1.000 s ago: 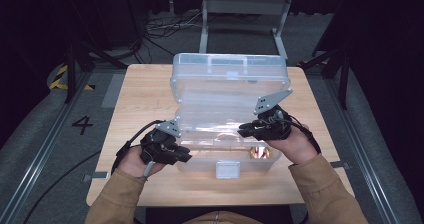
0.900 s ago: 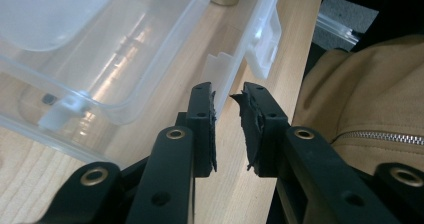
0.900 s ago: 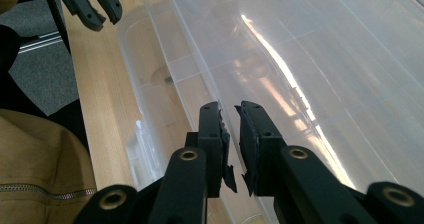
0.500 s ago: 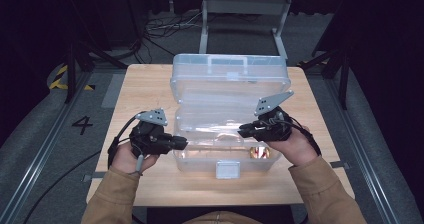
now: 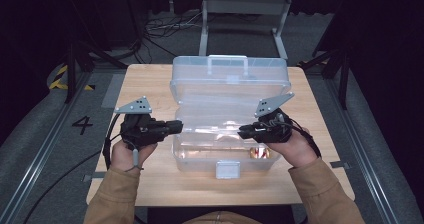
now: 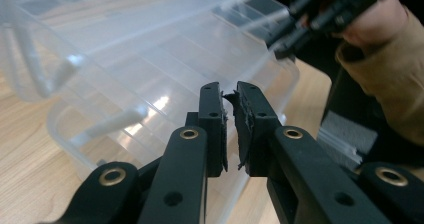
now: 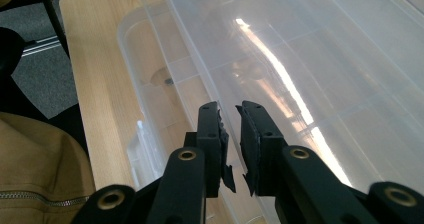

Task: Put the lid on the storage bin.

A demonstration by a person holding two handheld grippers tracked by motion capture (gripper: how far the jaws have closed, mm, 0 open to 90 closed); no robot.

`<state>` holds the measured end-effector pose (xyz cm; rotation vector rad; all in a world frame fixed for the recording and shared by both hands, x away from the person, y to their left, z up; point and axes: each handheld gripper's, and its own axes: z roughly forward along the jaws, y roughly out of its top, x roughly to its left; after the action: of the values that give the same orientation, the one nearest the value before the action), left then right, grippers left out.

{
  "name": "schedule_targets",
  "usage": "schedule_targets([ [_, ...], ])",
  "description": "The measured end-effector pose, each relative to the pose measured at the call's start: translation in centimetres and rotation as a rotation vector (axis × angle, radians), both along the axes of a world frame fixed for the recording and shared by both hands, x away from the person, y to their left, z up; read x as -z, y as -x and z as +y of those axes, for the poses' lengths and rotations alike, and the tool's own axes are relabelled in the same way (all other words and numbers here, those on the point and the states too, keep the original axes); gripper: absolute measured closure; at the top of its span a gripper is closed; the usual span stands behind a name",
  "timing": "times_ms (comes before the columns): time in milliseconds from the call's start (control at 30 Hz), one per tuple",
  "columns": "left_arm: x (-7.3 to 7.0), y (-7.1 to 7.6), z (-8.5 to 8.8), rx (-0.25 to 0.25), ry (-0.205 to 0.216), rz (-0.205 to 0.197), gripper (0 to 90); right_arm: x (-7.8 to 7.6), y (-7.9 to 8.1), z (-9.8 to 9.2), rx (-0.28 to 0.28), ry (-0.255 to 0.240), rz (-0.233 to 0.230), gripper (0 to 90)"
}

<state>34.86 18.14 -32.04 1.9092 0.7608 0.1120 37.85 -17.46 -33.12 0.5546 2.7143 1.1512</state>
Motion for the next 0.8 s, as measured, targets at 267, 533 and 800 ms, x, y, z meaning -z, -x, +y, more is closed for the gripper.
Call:
schedule_targets([
  [267,0.1,-0.7,-0.4,-0.095,-0.014,-0.004,84.6,0.2,0.4,-0.1,0.006,-0.010,0.003,78.6],
  [533,0.1,-0.9,-0.2,-0.149,-0.015,-0.017,89.6,0.7,1.4,-0.2,0.006,-0.004,-0.001,78.7],
  [800,0.0,-0.8,-0.4,-0.146,-0.021,-0.020,89.6,0.5,2.4,-0.6,0.010,-0.056,-0.033,77.5],
])
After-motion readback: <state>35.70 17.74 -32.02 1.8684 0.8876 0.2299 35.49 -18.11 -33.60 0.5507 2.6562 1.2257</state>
